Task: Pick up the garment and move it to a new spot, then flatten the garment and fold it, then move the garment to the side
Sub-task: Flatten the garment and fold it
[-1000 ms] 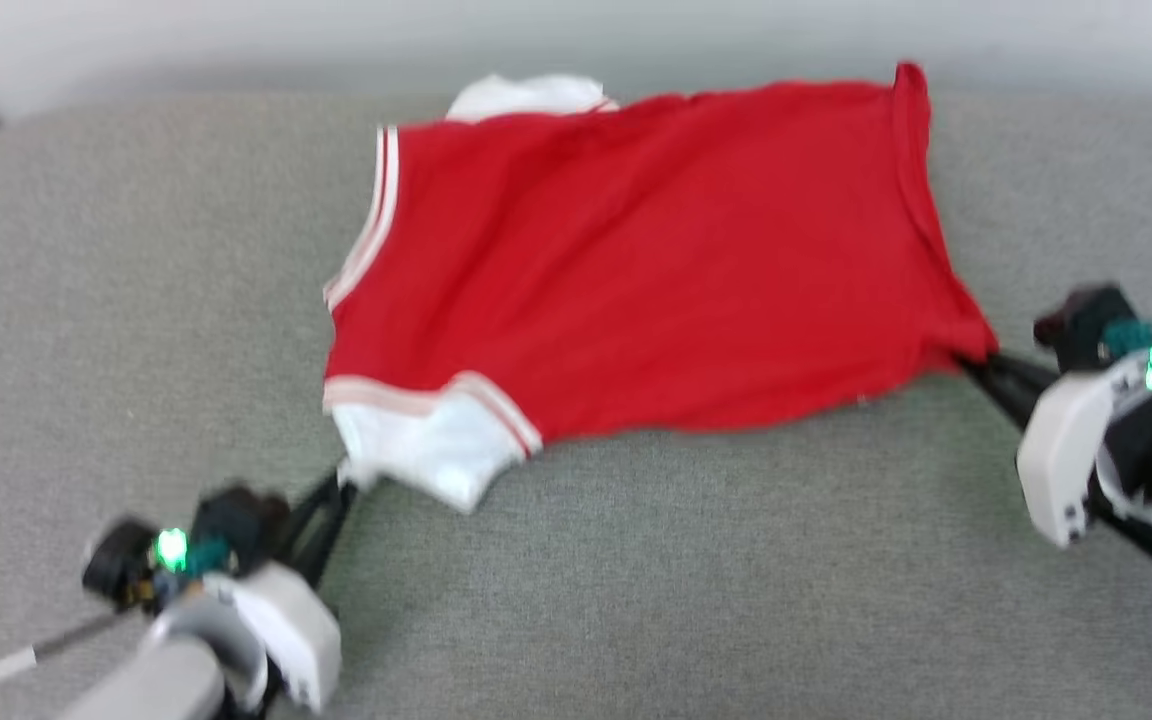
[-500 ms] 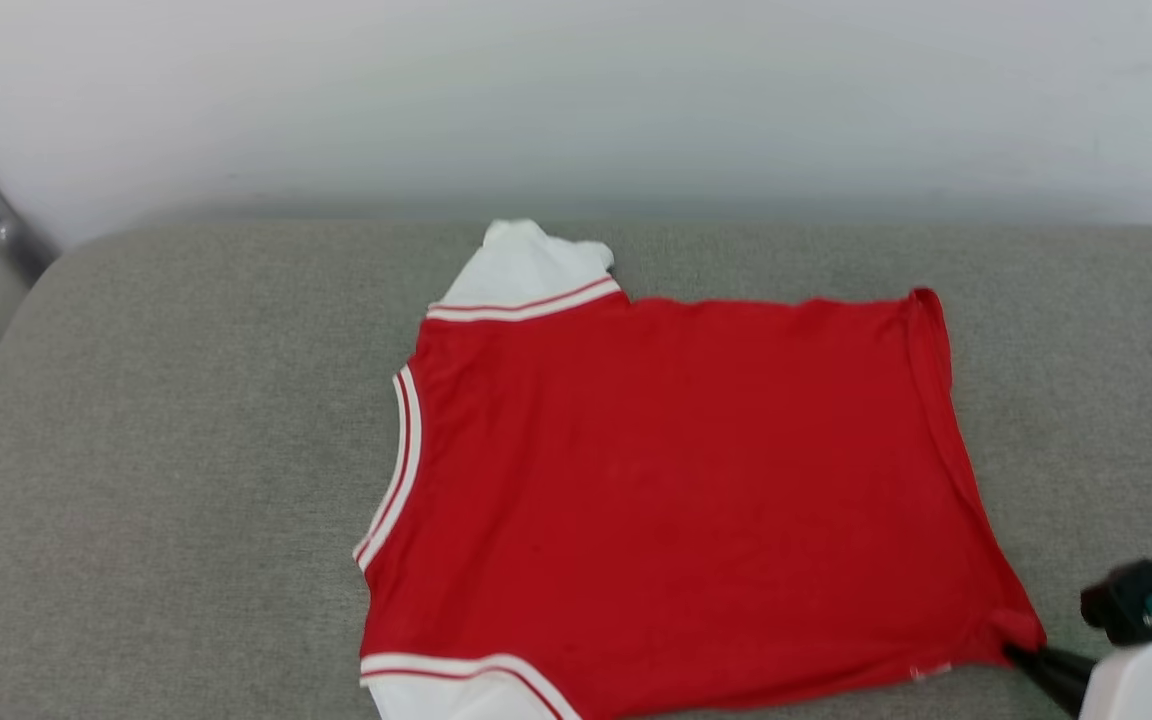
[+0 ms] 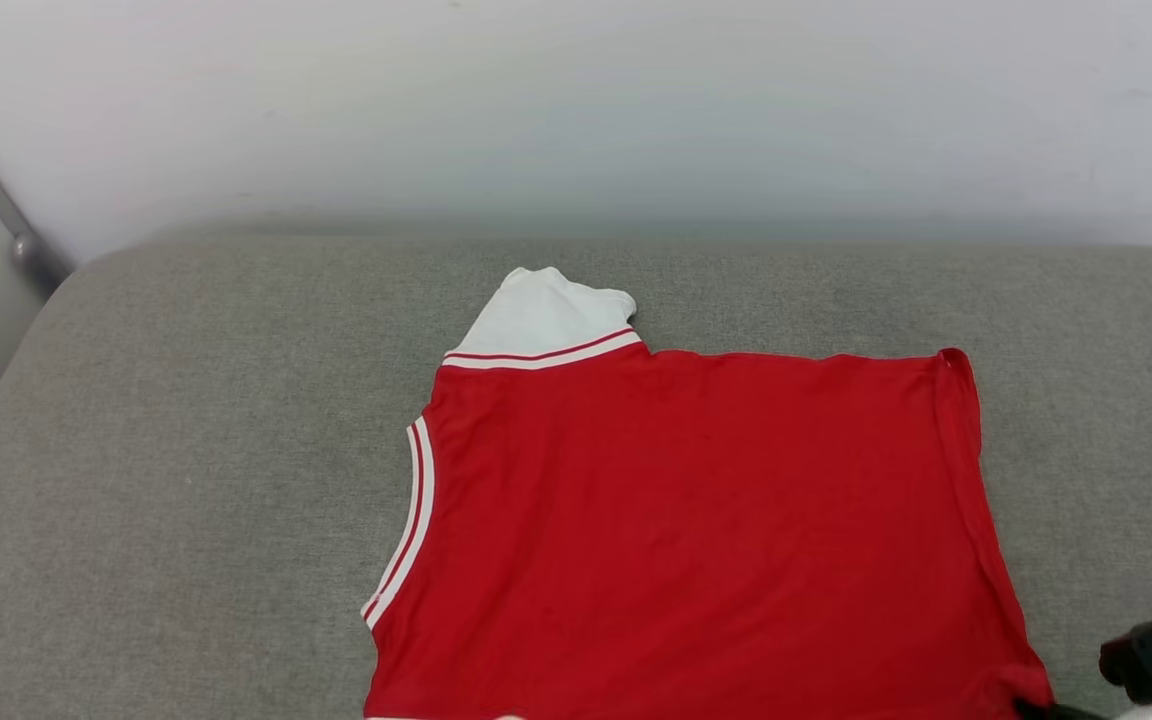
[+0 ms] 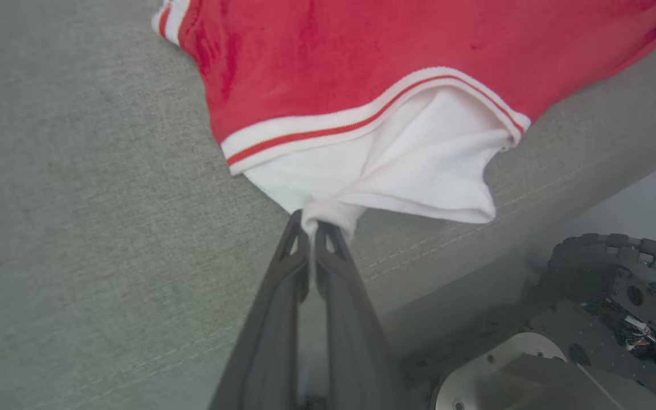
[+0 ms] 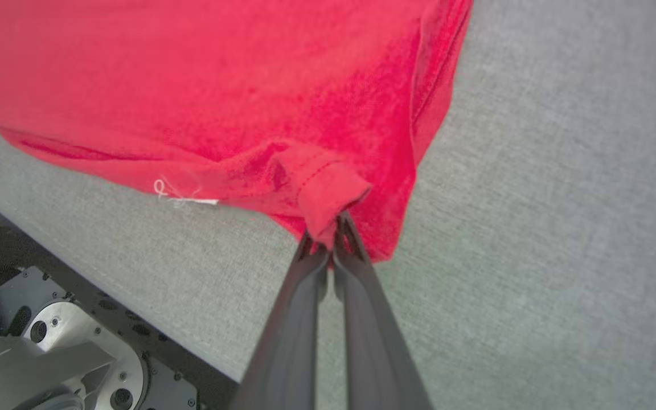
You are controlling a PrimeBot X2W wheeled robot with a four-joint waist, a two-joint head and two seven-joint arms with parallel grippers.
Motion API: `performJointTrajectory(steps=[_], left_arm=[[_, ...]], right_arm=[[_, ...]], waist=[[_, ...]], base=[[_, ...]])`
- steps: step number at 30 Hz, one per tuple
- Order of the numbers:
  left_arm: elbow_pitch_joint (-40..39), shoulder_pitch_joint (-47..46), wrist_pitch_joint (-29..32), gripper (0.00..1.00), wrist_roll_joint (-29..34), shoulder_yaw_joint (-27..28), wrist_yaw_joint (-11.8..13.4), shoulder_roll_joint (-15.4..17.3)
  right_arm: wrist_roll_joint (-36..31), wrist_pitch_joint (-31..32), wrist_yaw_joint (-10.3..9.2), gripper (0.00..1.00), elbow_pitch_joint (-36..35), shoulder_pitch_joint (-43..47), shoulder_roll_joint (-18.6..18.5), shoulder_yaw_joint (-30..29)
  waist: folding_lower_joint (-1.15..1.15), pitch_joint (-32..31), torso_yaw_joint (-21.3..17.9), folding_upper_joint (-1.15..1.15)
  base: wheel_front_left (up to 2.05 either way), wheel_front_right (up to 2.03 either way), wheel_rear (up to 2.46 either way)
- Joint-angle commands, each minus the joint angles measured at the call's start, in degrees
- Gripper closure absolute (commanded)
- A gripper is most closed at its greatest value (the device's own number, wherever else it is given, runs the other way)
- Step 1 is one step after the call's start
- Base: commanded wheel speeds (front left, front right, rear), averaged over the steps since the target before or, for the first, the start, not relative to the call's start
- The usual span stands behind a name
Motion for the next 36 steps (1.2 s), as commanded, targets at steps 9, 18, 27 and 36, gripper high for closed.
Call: performJointTrajectory(steps=[9,18,27,36], left_arm=[[1.03,-11.07,1.31,1.00,5.08,1.26,-3.54,0.90],[3.23,-23.99,4.80,1.00,8.60,2.96,-7.82,0.46],[10.16,-31.77,5.18,1.00,8.86,4.17,-11.79,-1.33],[19.90,-35.75,4.61,1.00,9.22,2.78,-15.73,-4.86]], right_arm=[[-4.54,3.84,-0.06,1.00,-5.81,0.28,3.70,-9.73],[-7.60,7.67,-0.06,1.00,-9.76,-5.32,6.40,-13.36],[-8.14,10.50,-0.06,1.00,-5.97,-13.07,8.13,-11.88],[-8.81,10.03,-0.07,1.00,1.10,-19.38,9.14,-8.07]], waist=[[0.01,1.50,-0.20,0.00],[0.01,6.18,-2.79,0.00],[0.01,13.30,-4.81,0.00],[0.01,18.14,-4.44,0.00]], base=[[0.00,0.00,0.00],[0.00,0.00,0.00],[0.00,0.00,0.00],[0.00,0.00,0.00]])
